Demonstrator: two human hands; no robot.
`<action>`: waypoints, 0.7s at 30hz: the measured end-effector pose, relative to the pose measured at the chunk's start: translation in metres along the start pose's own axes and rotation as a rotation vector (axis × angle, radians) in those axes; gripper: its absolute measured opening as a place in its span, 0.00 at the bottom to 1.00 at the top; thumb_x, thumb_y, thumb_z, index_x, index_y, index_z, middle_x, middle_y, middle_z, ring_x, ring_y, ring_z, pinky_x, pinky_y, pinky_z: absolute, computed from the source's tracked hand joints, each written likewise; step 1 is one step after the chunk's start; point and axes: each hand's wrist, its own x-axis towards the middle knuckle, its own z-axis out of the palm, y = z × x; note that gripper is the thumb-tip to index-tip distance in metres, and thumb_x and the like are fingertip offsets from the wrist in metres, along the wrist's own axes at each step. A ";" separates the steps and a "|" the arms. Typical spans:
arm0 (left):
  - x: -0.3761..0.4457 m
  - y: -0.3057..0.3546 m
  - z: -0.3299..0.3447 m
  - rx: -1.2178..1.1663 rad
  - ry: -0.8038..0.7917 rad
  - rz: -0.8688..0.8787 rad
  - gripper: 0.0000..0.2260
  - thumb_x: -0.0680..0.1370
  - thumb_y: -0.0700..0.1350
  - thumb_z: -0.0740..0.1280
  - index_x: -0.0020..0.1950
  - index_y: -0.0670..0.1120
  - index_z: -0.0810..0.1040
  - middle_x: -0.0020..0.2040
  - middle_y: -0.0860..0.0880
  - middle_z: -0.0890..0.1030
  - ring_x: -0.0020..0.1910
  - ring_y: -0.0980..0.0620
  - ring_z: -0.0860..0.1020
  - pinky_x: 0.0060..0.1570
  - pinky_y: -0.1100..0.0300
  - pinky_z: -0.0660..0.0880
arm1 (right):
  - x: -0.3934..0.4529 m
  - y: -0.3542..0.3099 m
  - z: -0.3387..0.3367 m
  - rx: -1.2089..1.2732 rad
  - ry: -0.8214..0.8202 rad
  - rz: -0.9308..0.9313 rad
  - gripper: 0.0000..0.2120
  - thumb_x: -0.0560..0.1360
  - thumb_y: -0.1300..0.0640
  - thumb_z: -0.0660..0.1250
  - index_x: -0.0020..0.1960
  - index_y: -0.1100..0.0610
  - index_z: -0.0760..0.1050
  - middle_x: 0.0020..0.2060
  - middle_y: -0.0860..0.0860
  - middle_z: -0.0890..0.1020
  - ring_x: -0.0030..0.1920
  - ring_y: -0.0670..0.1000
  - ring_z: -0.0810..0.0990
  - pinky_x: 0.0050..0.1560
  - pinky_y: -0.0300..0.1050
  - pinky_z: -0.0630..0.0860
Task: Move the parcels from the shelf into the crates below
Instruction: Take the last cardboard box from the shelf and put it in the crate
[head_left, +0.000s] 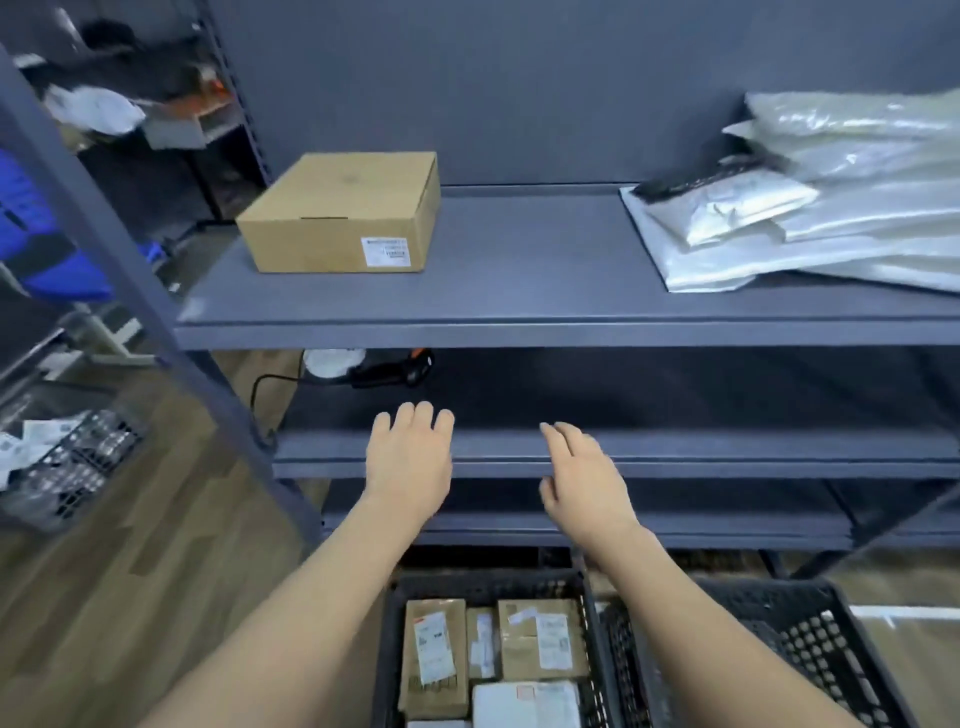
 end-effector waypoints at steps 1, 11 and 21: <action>0.006 -0.006 -0.008 0.001 0.008 -0.003 0.18 0.80 0.49 0.58 0.68 0.47 0.64 0.63 0.48 0.69 0.62 0.47 0.68 0.59 0.54 0.64 | 0.006 -0.004 -0.009 0.006 0.036 -0.013 0.28 0.79 0.57 0.57 0.76 0.56 0.53 0.74 0.51 0.59 0.70 0.53 0.62 0.66 0.45 0.66; 0.076 -0.096 -0.077 0.013 0.219 -0.097 0.17 0.79 0.50 0.58 0.66 0.46 0.66 0.62 0.46 0.69 0.61 0.46 0.69 0.55 0.53 0.66 | 0.104 -0.051 -0.089 0.049 0.384 -0.225 0.18 0.76 0.59 0.62 0.65 0.62 0.71 0.60 0.56 0.76 0.56 0.60 0.75 0.53 0.51 0.73; 0.174 -0.199 -0.107 0.095 0.068 -0.240 0.35 0.72 0.62 0.67 0.70 0.42 0.62 0.66 0.42 0.67 0.66 0.43 0.65 0.63 0.51 0.65 | 0.221 -0.120 -0.148 -0.011 0.177 -0.265 0.40 0.70 0.48 0.73 0.73 0.58 0.56 0.69 0.54 0.66 0.69 0.55 0.62 0.66 0.49 0.66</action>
